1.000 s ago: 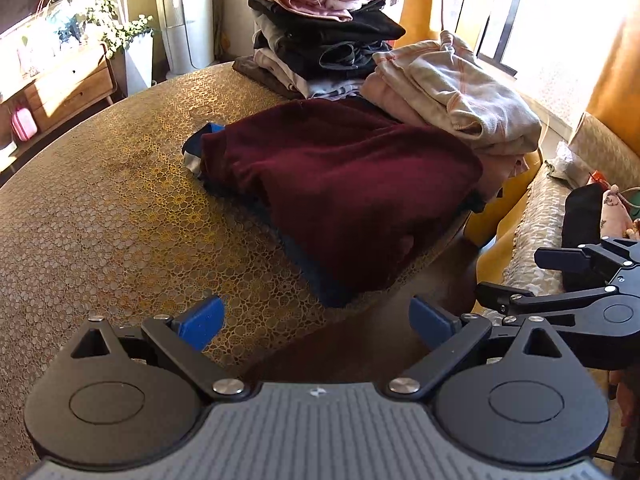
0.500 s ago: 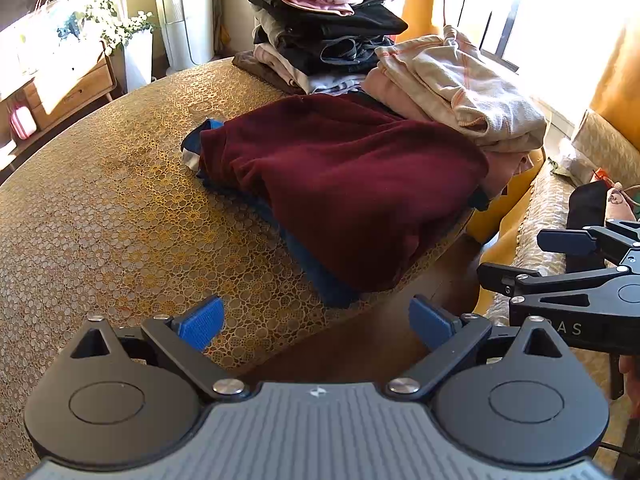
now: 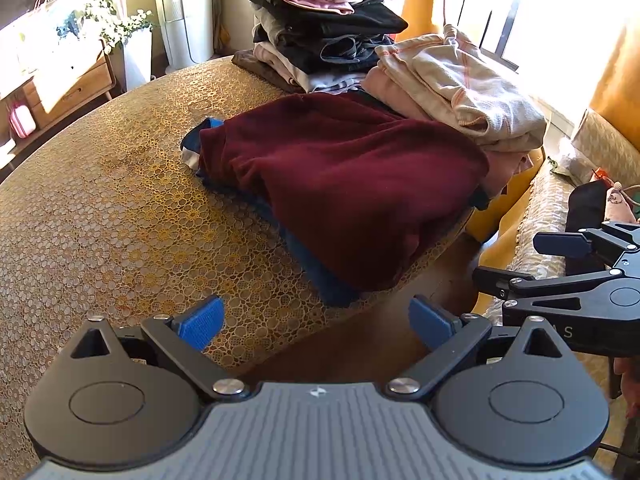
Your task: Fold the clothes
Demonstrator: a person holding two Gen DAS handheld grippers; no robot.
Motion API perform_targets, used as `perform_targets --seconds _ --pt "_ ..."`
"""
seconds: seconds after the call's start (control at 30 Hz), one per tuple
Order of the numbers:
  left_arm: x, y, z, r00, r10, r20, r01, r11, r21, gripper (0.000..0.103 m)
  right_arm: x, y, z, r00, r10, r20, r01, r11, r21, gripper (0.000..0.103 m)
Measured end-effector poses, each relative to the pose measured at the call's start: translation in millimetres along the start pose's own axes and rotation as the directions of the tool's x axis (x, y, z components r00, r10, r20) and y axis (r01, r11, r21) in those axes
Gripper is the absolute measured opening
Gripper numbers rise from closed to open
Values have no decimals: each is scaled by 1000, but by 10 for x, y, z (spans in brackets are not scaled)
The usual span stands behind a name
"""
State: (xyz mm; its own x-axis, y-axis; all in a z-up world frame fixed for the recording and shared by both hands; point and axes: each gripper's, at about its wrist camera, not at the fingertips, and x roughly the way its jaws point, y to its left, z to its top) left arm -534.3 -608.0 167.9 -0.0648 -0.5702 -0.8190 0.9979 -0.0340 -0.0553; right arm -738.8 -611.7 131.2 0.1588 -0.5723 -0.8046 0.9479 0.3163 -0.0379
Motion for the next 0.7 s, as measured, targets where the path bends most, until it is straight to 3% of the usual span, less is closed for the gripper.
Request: perform_targets --seconds 0.7 --pt "15 37 3 1000 32 1 -32 1000 0 99 43 -40 22 1000 -16 -6 16 1000 1 103"
